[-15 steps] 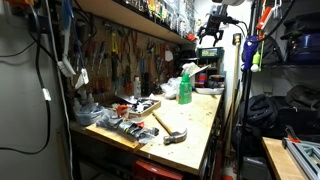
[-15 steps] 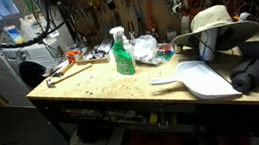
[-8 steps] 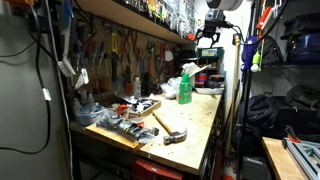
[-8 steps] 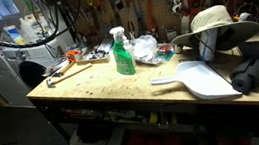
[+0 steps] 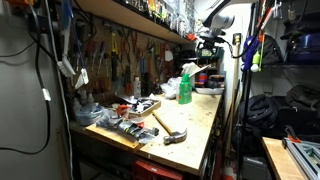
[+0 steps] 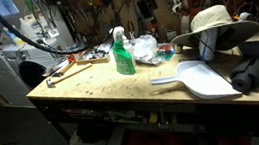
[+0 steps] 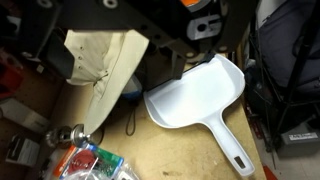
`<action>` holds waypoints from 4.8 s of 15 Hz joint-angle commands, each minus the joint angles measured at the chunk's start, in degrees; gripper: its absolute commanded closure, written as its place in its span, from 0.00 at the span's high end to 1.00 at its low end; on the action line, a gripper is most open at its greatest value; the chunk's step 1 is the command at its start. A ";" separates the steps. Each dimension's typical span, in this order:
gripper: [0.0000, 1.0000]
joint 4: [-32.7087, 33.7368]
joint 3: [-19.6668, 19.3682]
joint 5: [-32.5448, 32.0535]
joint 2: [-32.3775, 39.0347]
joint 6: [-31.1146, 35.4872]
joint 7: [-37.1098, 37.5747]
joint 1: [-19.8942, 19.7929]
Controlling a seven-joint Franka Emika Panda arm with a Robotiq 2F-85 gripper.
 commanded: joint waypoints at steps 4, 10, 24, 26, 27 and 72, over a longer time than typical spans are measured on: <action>1.00 14.77 2.51 8.62 14.73 6.05 0.08 -8.54; 1.00 16.77 3.78 7.12 18.53 9.84 -0.12 -10.63; 1.00 28.69 10.57 8.06 28.51 8.98 -5.45 -18.17; 1.00 31.07 12.79 8.95 30.27 9.72 -7.18 -19.68; 0.88 32.53 13.88 9.34 31.22 9.60 -7.76 -20.37; 0.01 55.53 53.04 29.76 43.36 16.83 -36.87 -31.79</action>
